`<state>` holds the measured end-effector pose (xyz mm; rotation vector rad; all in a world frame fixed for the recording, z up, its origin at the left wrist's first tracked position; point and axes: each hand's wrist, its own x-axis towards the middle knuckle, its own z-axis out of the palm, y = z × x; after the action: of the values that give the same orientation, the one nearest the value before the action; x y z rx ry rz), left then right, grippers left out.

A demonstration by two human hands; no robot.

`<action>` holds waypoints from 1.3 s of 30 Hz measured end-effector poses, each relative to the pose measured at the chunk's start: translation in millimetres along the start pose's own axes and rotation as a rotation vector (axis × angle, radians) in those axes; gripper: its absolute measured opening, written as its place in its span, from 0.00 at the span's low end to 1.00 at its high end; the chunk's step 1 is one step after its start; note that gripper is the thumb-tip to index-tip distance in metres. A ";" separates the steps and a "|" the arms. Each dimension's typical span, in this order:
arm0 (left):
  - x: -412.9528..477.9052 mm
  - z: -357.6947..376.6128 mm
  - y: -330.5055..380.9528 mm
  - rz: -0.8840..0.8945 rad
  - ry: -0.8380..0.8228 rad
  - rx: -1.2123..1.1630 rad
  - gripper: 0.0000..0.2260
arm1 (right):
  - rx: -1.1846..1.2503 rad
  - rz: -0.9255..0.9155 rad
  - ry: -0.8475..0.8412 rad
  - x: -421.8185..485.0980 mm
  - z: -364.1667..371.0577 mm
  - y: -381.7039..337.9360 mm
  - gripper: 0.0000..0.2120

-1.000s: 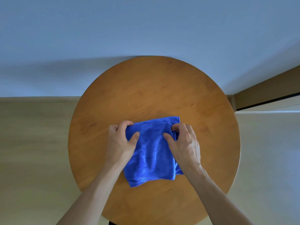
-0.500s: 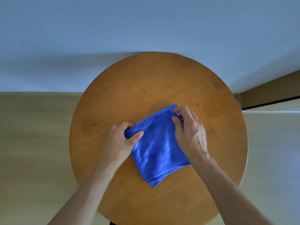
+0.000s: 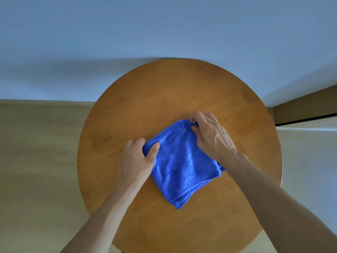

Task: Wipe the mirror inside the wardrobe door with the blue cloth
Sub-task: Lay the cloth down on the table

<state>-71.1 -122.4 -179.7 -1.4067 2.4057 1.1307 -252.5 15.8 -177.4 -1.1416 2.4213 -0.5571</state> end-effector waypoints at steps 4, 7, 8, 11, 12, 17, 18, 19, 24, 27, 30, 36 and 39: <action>4.7 -5.2 5.0 0.000 -0.011 -0.085 0.17 | 0.088 0.158 0.070 -13.7 -0.2 -5.2 0.06; 12.7 -8.0 10.8 -0.042 -0.067 -0.136 0.17 | 0.216 0.346 0.152 -29.3 0.8 -11.0 0.03; 15.7 -7.7 12.5 -0.031 -0.074 -0.128 0.16 | 0.235 0.400 0.164 -33.5 2.3 -12.9 0.03; 24.1 -2.9 18.8 0.041 -0.040 -0.075 0.13 | 0.225 0.503 0.193 -41.9 10.0 -15.8 0.04; 25.9 -0.6 21.2 0.052 -0.020 -0.065 0.12 | 0.209 0.518 0.200 -42.9 12.8 -15.5 0.04; 11.0 8.0 24.1 0.195 0.159 0.004 0.22 | 0.138 0.465 0.338 -42.0 16.7 -12.9 0.10; 4.6 10.3 22.4 0.263 0.210 0.067 0.22 | 0.067 0.420 0.377 -43.6 15.9 -14.0 0.14; -2.5 13.2 20.1 0.321 0.252 0.134 0.23 | -0.023 0.359 0.407 -46.2 16.1 -16.7 0.17; -36.2 43.8 5.3 0.475 0.189 0.393 0.24 | -0.250 0.065 0.243 -71.4 47.5 -32.5 0.22; -41.6 51.9 -8.2 0.479 0.086 0.451 0.27 | -0.378 0.022 0.094 -86.6 63.1 -17.0 0.26; -36.6 52.1 -29.8 0.535 0.025 0.514 0.35 | -0.405 0.042 0.071 -88.9 64.1 6.9 0.31; -34.5 41.4 -40.5 0.578 -0.016 0.581 0.48 | -0.441 0.135 0.099 -96.1 51.2 24.9 0.32; -42.9 48.3 -35.9 0.580 -0.014 0.597 0.49 | -0.431 0.151 0.123 -105.5 56.8 14.1 0.32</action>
<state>-30.5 -70.9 -213.6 -0.5339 2.8724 0.3962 -170.6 97.2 -212.4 -1.0935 2.7914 -0.0561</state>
